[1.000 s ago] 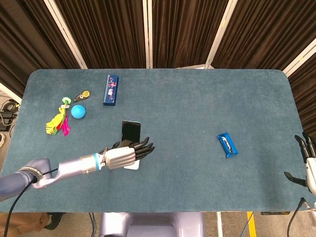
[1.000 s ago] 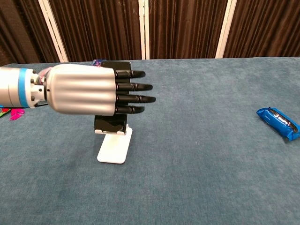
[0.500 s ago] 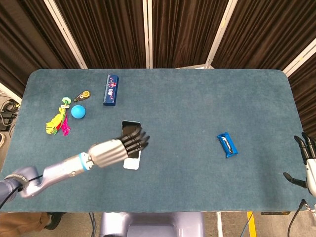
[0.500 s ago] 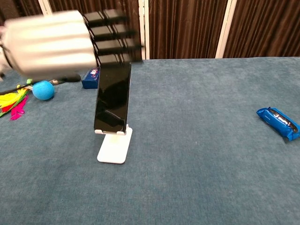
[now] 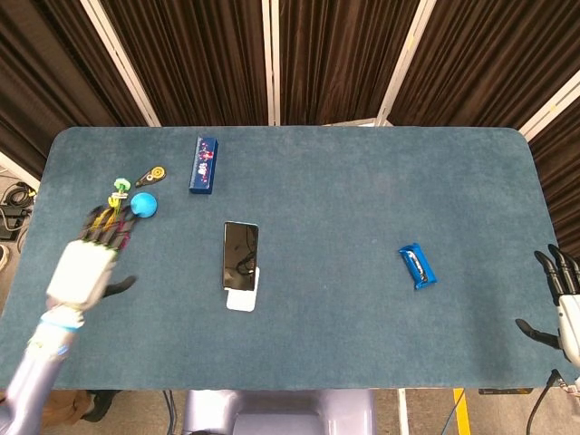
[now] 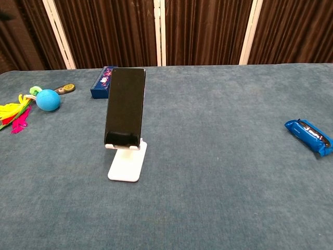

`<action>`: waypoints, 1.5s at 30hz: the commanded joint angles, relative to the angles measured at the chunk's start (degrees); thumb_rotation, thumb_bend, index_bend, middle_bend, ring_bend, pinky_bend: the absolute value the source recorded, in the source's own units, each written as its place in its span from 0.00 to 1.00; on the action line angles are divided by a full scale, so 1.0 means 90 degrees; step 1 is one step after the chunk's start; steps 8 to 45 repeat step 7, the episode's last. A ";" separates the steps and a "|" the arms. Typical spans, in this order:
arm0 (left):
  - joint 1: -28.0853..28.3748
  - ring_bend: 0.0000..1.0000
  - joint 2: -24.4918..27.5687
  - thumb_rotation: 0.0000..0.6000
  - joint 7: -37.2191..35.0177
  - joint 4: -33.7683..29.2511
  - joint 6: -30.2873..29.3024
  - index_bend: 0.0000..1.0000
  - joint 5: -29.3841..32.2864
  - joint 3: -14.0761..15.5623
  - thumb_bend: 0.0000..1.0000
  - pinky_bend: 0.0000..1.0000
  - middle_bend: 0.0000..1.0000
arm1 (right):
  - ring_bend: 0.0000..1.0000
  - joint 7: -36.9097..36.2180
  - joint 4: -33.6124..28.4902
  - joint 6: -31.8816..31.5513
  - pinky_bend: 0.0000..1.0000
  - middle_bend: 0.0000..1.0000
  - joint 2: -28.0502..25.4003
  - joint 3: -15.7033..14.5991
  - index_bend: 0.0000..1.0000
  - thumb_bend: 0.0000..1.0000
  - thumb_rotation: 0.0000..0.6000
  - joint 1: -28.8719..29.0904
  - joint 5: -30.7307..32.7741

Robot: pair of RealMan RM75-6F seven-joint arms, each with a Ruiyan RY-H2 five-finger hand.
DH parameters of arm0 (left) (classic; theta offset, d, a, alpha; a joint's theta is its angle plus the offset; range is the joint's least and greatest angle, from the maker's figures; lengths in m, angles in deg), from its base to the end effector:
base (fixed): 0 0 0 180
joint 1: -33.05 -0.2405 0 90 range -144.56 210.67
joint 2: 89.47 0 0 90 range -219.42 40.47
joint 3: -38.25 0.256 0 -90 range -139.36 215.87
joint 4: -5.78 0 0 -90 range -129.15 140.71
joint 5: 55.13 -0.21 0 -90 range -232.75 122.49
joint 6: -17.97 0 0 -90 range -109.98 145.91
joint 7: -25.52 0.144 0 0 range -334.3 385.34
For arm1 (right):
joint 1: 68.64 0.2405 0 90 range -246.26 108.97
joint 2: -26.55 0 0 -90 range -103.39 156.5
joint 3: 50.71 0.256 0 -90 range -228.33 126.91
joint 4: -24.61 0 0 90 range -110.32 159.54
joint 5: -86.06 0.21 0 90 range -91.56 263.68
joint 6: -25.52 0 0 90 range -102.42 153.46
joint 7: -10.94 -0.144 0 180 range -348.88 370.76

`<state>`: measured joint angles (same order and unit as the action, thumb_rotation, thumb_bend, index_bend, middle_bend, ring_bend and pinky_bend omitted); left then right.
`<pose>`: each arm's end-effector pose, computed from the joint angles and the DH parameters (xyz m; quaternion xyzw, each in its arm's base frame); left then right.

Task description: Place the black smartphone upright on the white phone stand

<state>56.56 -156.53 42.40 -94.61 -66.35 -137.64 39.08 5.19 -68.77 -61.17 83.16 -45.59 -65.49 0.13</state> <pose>-0.2229 0.2484 0.1236 -0.6772 -0.2867 -0.4133 0.5370 -0.3148 -0.1799 0.2089 0.5772 -0.3700 0.4012 0.6074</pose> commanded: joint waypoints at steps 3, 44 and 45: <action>-0.0582 0.00 0.0185 1.00 -0.0408 -0.0169 -0.0315 0.00 0.0235 0.0243 0.00 0.00 0.00 | 0.00 0.0064 -0.0033 -0.0042 0.00 0.00 0.0000 -0.0026 0.00 0.00 1.00 -0.0015 -0.0057; -0.0933 0.00 0.0030 1.00 -0.0645 0.0075 -0.0674 0.00 0.0171 0.0229 0.00 0.00 0.00 | 0.00 0.0109 -0.0037 -0.0063 0.00 0.00 0.0011 -0.0042 0.00 0.00 1.00 -0.0023 -0.0091; -0.0933 0.00 0.0030 1.00 -0.0645 0.0075 -0.0674 0.00 0.0171 0.0229 0.00 0.00 0.00 | 0.00 0.0109 -0.0037 -0.0063 0.00 0.00 0.0011 -0.0042 0.00 0.00 1.00 -0.0023 -0.0091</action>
